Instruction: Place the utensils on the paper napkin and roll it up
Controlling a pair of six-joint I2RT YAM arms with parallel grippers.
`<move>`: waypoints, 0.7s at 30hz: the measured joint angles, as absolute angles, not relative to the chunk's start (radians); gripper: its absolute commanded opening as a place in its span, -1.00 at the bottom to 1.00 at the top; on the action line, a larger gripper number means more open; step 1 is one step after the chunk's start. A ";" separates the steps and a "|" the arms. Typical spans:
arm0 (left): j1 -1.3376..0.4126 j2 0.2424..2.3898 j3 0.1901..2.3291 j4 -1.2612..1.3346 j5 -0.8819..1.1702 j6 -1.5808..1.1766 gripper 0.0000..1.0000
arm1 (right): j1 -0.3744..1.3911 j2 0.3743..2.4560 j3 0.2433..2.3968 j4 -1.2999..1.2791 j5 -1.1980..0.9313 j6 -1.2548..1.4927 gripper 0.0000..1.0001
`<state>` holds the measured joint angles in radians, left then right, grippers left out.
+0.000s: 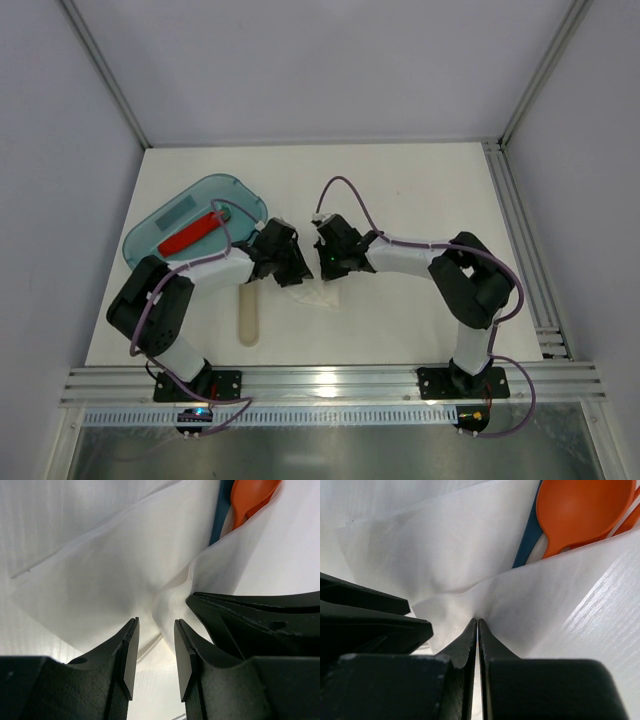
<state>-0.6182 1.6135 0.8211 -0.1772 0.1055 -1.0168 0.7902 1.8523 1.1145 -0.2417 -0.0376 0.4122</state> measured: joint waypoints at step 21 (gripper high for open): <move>-0.630 1.486 0.722 -0.239 -0.015 -0.963 0.02 | 0.788 1.803 1.033 -0.176 -0.041 0.398 -0.92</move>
<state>-0.6296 1.4860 0.7223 -0.2394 -0.0147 -0.9630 0.7879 1.8034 1.0332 -0.1761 -0.0410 0.3985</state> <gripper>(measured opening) 0.514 0.040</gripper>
